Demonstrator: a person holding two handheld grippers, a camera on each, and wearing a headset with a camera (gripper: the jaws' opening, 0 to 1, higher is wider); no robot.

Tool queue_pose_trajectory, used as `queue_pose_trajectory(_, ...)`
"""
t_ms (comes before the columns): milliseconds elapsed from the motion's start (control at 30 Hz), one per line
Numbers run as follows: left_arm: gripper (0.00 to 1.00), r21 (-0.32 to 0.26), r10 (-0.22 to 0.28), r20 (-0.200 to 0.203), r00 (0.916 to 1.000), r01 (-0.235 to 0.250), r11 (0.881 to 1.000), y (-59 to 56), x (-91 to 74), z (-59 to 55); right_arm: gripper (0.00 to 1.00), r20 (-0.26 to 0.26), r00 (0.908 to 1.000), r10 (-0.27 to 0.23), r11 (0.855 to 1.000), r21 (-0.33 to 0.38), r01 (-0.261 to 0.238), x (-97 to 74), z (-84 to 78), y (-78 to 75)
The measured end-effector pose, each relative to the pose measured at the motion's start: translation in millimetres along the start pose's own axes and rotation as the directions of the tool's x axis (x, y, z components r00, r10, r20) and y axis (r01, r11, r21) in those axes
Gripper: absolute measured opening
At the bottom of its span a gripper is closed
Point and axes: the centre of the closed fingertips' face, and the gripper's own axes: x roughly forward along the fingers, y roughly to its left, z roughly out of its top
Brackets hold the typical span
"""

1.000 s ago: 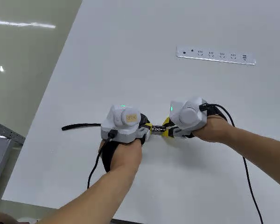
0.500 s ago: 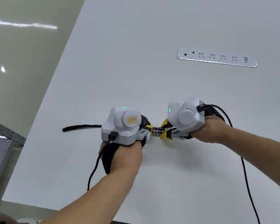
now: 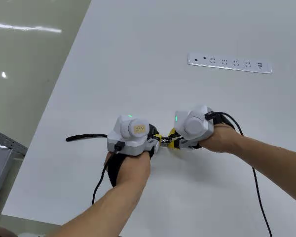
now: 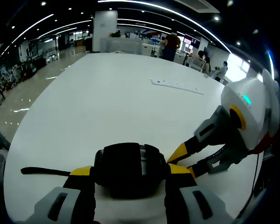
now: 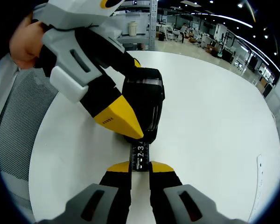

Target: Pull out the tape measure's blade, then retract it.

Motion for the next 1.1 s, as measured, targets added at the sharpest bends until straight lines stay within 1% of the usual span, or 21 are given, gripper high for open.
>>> queue_pose_trajectory(400,0.56,-0.001,-0.001,0.002,1.0000,0.001,1.000,0.0,0.3,0.2,0.14,-0.013,0.9999,0.010,1.000,0.015,-0.010,3.2,2.5,-0.8)
queue_pose_trajectory(867,0.55,0.007,0.001,0.010,0.9999,-0.001,1.000,-0.1,0.1,0.3,0.14,-0.025,0.9993,0.029,1.000,0.003,-0.029,4.7,4.9,0.0)
queue_pose_trajectory(1100,0.55,0.019,0.004,0.015,0.9999,-0.004,1.000,0.1,-0.2,0.6,0.14,-0.018,0.9992,0.036,0.999,0.007,-0.036,6.1,7.3,0.9)
